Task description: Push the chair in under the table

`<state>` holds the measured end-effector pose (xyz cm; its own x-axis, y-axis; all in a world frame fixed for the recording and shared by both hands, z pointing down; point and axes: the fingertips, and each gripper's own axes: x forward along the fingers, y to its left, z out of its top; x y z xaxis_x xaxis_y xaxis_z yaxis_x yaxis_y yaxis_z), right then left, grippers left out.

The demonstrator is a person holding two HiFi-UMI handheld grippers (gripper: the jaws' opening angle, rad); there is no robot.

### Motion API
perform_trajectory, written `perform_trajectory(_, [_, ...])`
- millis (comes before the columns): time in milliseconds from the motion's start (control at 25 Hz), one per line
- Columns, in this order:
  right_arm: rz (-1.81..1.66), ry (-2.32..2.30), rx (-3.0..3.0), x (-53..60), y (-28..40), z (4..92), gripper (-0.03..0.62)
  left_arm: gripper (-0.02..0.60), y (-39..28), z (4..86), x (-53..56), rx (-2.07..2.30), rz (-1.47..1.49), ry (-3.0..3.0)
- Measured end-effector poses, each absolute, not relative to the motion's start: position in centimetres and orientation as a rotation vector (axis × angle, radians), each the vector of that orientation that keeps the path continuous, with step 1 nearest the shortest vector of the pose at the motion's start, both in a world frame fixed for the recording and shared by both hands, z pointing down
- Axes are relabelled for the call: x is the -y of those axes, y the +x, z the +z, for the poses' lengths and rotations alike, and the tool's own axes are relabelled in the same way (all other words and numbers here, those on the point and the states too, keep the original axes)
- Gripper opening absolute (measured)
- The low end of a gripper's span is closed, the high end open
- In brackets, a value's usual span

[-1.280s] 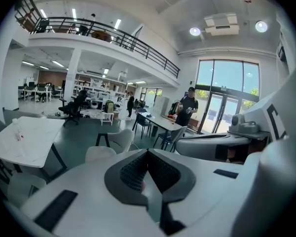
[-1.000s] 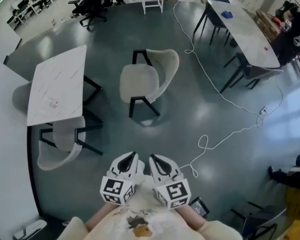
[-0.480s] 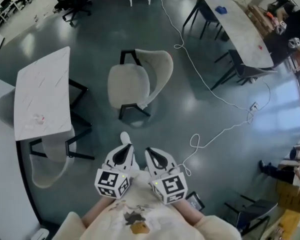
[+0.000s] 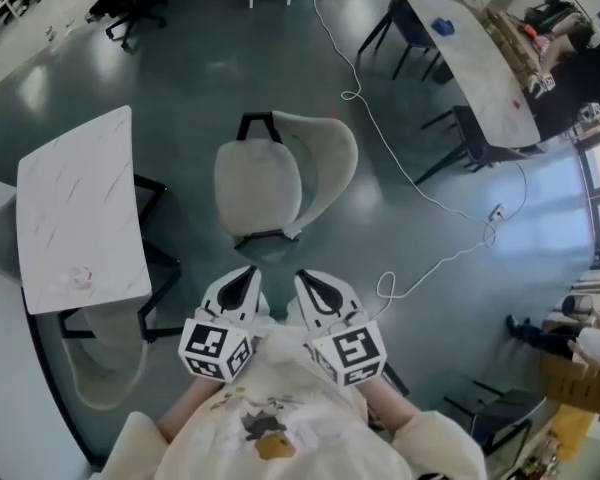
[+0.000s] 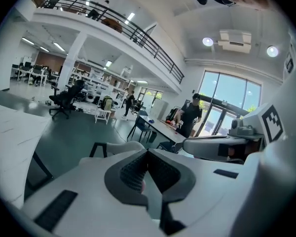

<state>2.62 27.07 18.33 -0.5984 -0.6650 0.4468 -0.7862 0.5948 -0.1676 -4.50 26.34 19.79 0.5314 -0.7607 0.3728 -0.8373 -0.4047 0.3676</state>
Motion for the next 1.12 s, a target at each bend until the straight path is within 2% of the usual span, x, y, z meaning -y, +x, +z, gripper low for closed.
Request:
perform_trajectory(280, [0.542,1.137,2.521,-20.5,2.8,18.8,0.009,0.009,-3.2,20.1,-20.9,1.278,0.202,2.245])
perform_trajectory(600, [0.598,1.109,2.494,-12.4,6.1,21.1,0.01,0.009,-1.3,21.6,-14.3,1.318,0.285,2.18])
perform_trajectory(1120, [0.636,1.042,2.372,-1.6,13.7,32.0,0.019,0.009,5.1,30.4,-6.0,1.299,0.364,2.051])
